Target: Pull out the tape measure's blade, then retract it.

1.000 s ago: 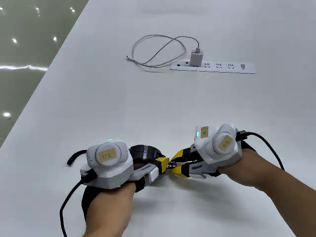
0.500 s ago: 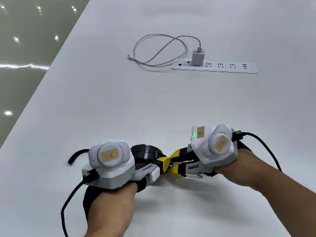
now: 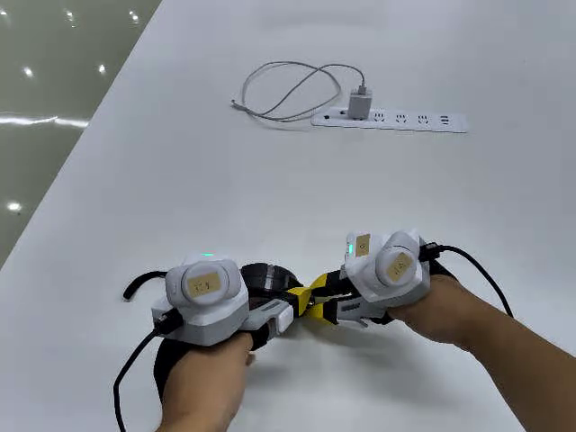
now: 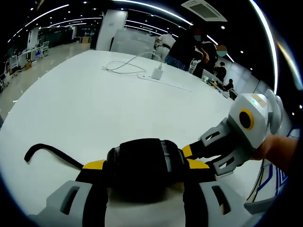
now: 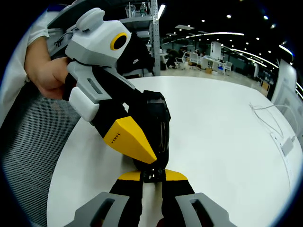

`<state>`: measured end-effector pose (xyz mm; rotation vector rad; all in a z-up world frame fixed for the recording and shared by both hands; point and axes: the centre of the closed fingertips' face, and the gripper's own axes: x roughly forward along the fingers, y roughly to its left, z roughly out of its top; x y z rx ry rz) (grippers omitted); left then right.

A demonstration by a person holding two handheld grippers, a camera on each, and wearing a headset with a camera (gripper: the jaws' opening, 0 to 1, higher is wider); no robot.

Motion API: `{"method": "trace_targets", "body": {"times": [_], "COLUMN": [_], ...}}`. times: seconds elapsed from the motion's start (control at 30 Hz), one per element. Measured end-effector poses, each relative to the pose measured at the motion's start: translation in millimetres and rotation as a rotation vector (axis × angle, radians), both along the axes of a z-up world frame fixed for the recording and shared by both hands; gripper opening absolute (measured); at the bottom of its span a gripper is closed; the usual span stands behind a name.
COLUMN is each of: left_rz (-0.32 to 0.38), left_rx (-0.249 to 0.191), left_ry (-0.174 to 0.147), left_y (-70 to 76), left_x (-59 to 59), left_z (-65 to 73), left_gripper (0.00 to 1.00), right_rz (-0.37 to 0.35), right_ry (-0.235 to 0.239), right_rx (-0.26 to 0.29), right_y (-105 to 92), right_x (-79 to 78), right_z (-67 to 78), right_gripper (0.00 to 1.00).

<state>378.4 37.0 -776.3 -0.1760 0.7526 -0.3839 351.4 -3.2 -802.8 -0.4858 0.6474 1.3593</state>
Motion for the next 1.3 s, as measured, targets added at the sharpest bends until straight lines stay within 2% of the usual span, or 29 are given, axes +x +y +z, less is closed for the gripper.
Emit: {"method": "trace_targets", "body": {"times": [0.4,0.47,0.6,0.67,1.17,1.3], "left_rz": [-0.020,-0.042,-0.029,-0.042,-0.095,-0.103], "left_rx": [0.020,0.051,0.027,0.044,0.074,0.058], "left_ry": [-0.011,-0.022,-0.010,-0.004,-0.024,-0.030], "left_y": [-0.6,-1.4,-0.7,-0.7,-3.4,-5.3], "left_x": [-1.1,-2.4,-1.5,-2.4,-4.7,-4.9], "left_z": [0.5,0.5,1.3,1.1,5.3,6.3], "left_gripper": [0.61,0.61,0.62,0.62,0.64,0.68], "right_rz": [-0.019,-0.014,-0.023,-0.028,-0.083,-0.091], "right_ry": [0.009,0.013,0.010,0.007,0.024,0.021], "right_rx": [0.000,-0.001,-0.006,-0.008,-0.013,-0.011], "right_y": [-0.2,-0.1,-0.7,-1.4,-7.1,-8.3], "right_x": [-0.1,-1.8,-1.5,-0.7,1.4,2.7], "right_z": [0.4,0.2,-0.5,-0.1,2.3,4.0], "right_gripper": [0.13,0.16,0.19,0.22,0.36,0.36]}}
